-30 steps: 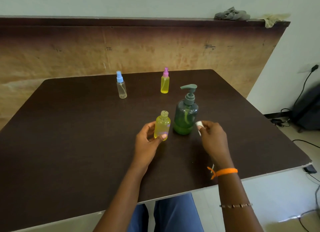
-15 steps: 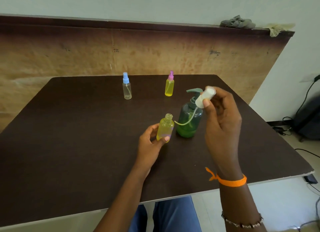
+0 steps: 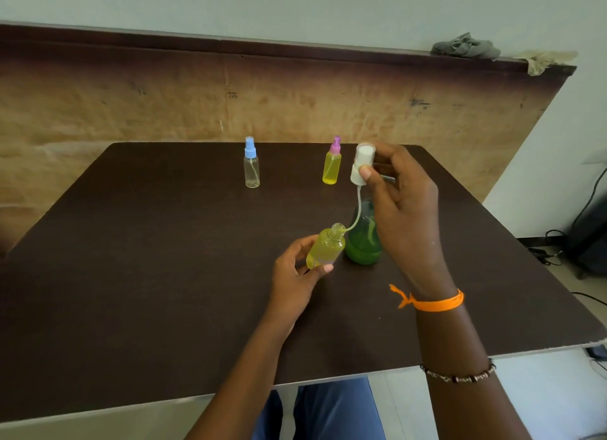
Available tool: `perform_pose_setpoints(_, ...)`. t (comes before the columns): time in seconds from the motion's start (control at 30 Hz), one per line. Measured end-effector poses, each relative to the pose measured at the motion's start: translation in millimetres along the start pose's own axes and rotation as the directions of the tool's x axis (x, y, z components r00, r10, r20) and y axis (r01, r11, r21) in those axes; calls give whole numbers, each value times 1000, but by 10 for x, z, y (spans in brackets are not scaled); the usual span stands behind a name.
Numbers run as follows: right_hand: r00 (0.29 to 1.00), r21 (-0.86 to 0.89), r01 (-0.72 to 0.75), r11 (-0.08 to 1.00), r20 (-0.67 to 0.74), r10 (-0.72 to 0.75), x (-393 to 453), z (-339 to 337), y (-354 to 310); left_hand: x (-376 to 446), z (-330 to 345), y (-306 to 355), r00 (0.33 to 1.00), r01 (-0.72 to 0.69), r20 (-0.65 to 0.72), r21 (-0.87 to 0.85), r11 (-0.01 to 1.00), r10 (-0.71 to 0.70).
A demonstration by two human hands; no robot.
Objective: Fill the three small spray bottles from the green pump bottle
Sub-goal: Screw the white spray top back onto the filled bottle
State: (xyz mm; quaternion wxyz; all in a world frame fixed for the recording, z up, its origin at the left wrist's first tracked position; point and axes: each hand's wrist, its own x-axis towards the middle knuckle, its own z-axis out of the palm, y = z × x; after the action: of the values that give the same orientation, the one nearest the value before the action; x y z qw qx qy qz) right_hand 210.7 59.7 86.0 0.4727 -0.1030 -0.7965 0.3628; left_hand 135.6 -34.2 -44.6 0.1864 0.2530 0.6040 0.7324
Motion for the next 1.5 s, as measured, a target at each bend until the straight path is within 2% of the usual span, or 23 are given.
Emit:
perform_pose_setpoints(0.33, 997, 25, -40, 999, 65, 39, 39, 142, 105, 12, 4, -24, 1000, -4, 1, -8, 1000, 4)
perform_pose_setpoints(0.47, 992, 54, -117, 992, 63, 113, -50, 161, 166, 18, 14, -2, 1000, -14, -10, -34, 999, 14)
perform_pose_setpoints(0.8, 950, 159, -300, 940, 136, 281, -264, 240, 365, 23, 48, -27, 998, -13, 63, -74, 997, 18)
perform_pose_setpoints(1.17, 882, 403, -453, 795, 330, 335, -222, 122, 429, 1, 27, -35, 988, 32, 153, -153, 988, -8)
perform_pose_setpoints(1.3, 864, 477, -481, 736, 399, 306, -207, 148, 431, -13, 9, -20, 975, 102, 215, -248, 963, -48)
perform_pose_setpoints(1.5, 859, 531, -494, 688, 420, 293, -192, 190, 430, -12, -22, 47, 958, 177, 277, -385, 906, -70)
